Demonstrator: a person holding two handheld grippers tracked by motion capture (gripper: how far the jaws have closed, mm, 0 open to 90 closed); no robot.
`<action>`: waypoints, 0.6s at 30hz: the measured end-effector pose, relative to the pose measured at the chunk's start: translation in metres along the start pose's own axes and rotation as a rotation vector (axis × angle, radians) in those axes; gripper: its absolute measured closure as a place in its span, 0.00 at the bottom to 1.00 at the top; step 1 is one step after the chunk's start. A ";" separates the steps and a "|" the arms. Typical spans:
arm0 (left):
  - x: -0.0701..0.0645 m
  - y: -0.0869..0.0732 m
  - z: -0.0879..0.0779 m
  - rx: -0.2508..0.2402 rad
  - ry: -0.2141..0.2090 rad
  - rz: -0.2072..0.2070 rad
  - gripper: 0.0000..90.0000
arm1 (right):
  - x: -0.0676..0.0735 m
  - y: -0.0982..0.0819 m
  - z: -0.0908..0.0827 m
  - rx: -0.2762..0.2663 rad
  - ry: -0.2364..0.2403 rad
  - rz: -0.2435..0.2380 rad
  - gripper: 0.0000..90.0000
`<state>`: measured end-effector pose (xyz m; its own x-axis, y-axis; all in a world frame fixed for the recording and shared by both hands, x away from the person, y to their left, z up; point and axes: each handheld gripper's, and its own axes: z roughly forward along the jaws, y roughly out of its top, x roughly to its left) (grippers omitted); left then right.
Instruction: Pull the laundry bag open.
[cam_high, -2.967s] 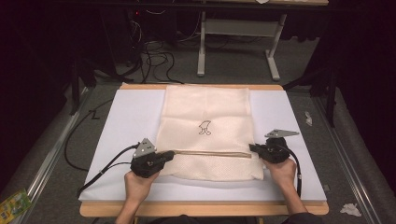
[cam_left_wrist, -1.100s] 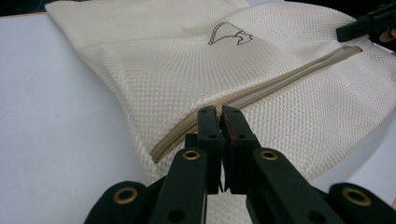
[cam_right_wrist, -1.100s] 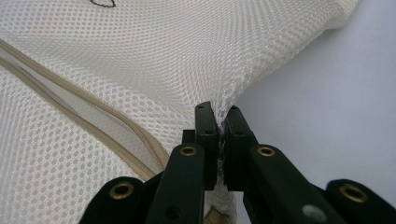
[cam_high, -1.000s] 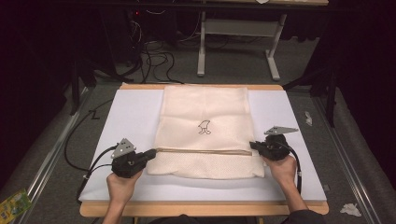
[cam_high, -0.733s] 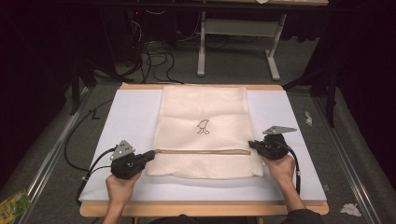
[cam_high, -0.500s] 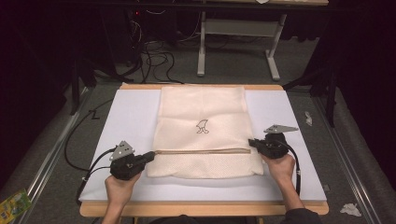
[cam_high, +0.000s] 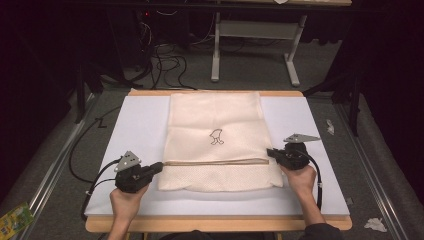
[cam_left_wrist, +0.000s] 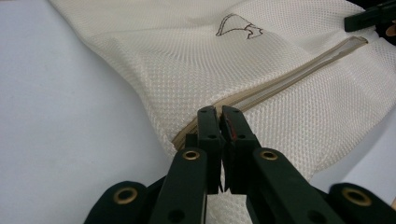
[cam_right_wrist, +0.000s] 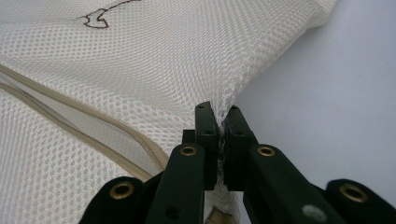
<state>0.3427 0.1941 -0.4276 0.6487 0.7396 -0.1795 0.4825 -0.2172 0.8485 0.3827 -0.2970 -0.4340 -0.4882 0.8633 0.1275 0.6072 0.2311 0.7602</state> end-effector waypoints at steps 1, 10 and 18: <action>0.000 0.000 0.000 0.000 0.000 0.002 0.97 | 0.000 0.000 0.000 -0.002 0.003 -0.001 0.98; 0.001 -0.001 0.002 0.005 0.004 -0.003 0.97 | -0.002 0.001 -0.003 -0.004 0.005 0.008 0.98; 0.005 -0.003 0.000 0.017 0.026 -0.010 0.97 | -0.003 0.000 -0.007 -0.009 -0.007 0.009 0.98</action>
<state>0.3451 0.1983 -0.4310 0.6284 0.7580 -0.1746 0.4990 -0.2206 0.8381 0.3804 -0.3028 -0.4300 -0.4782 0.8686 0.1299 0.6058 0.2191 0.7649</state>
